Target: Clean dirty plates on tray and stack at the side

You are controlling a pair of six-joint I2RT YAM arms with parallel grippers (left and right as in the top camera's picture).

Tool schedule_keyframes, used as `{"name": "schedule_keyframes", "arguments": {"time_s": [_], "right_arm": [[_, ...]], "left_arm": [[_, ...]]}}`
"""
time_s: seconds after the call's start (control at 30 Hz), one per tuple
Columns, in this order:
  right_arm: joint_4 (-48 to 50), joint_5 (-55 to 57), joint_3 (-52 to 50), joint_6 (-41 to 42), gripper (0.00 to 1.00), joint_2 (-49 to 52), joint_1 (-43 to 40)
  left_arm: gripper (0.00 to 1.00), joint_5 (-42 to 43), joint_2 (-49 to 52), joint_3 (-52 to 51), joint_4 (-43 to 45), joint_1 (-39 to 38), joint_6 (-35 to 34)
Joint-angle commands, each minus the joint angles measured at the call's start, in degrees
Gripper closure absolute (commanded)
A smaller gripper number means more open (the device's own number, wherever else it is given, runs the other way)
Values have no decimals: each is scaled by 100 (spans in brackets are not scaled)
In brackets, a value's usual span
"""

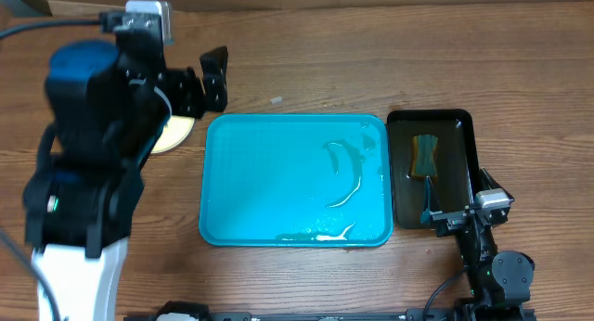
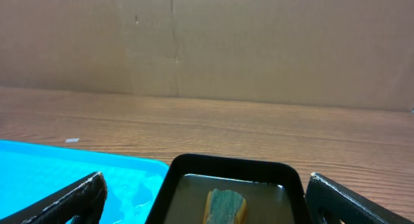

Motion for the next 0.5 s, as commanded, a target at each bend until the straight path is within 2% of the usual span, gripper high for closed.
{"name": "schedule_keyframes", "arguments": {"time_s": [0.0, 0.23, 0.37, 0.47], "right_arm": [[31, -28, -61, -20, 0, -57, -22], [31, -28, -61, -20, 0, -57, -22], [31, -28, -61, -20, 0, -57, -22], [31, -28, -61, -20, 0, -57, -20]], "left_arm": [[0, -85, -356, -111, -28, -24, 96], [0, -251, -1357, -1440, -538, -9, 186], [0, -409, -2197, -2728, -741, -2, 192], [0, -511, -2962, -3812, -551, 37, 190]]}}
